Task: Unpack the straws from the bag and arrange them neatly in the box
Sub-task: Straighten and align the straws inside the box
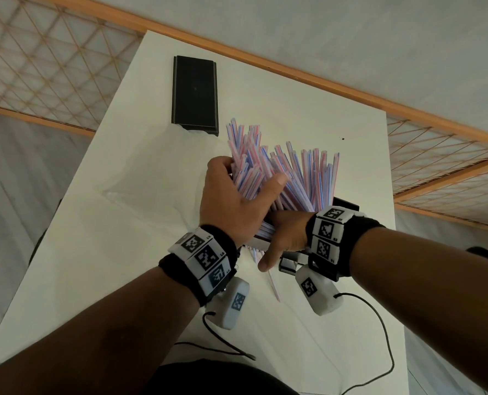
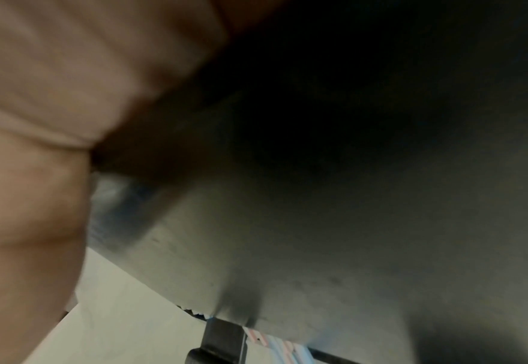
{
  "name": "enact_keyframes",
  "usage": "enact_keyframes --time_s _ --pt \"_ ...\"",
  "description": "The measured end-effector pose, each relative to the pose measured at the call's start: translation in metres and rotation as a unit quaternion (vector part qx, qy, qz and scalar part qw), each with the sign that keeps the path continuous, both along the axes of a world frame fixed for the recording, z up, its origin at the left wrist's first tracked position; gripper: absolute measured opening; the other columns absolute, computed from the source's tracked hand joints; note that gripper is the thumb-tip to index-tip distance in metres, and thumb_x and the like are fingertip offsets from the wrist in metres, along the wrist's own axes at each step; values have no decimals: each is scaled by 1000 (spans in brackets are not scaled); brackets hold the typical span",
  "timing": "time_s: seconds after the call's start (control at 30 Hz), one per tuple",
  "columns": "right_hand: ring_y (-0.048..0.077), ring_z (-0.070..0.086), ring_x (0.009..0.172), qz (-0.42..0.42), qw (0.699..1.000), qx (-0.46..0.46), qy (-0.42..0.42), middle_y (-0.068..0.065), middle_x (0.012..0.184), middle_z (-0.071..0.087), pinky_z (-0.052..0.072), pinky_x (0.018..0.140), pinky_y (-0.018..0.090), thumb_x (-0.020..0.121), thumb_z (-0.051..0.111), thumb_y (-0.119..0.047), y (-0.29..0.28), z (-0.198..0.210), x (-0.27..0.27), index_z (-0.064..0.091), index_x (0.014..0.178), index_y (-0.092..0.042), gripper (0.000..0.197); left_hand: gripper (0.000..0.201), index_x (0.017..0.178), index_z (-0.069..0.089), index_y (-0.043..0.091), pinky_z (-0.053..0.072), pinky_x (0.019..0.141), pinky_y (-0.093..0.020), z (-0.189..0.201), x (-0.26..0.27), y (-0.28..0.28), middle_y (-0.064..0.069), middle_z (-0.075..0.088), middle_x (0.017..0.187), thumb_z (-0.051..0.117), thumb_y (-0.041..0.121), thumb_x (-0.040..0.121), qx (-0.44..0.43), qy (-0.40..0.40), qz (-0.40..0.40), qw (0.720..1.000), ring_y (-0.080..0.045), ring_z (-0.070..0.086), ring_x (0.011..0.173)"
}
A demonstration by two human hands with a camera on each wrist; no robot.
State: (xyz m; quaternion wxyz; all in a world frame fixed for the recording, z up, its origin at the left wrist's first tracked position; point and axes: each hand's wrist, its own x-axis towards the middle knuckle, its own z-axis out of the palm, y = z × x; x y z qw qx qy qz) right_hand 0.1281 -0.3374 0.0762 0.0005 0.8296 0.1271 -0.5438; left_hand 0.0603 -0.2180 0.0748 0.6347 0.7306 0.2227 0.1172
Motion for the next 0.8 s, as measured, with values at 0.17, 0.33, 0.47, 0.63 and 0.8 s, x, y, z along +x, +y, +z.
enact_keyframes --time_s 0.17,0.33,0.47,0.63,0.8 --pt "22 35 143 -16 1000 17 8 0 157 37 33 116 41 56 92 -46 0 4 0 26 155 -19 123 72 110 43 28 52 65 -10 -3 1 1 4 65 106 72 74 62 -2 -1 -2 1000 -5 69 85" --pt "22 37 142 -14 999 39 -4 0 154 41 33 114 36 61 92 -39 2 7 -3 30 154 -21 113 77 111 44 26 52 66 -9 -5 2 1 6 65 105 66 79 58 -3 -3 1 1000 -3 69 86" --pt "23 38 141 -11 999 45 1 1 154 41 32 110 33 68 90 -32 0 10 -3 30 153 -20 105 73 112 45 24 53 66 -11 -8 2 2 4 64 107 75 71 65 -6 2 -4 1000 -3 69 86" --pt "23 39 140 -16 998 65 -10 0 152 43 32 111 33 63 92 -32 0 11 -3 32 152 -20 107 78 111 44 26 61 75 -30 -7 2 1 3 64 108 67 80 59 -1 8 -1 1000 -11 70 90" --pt "23 34 144 -27 997 72 -9 2 156 37 31 113 34 64 92 -34 -2 8 -2 23 155 -16 116 79 112 44 26 59 76 -28 -9 2 1 4 63 109 70 78 59 1 12 -2 1000 -11 69 93"
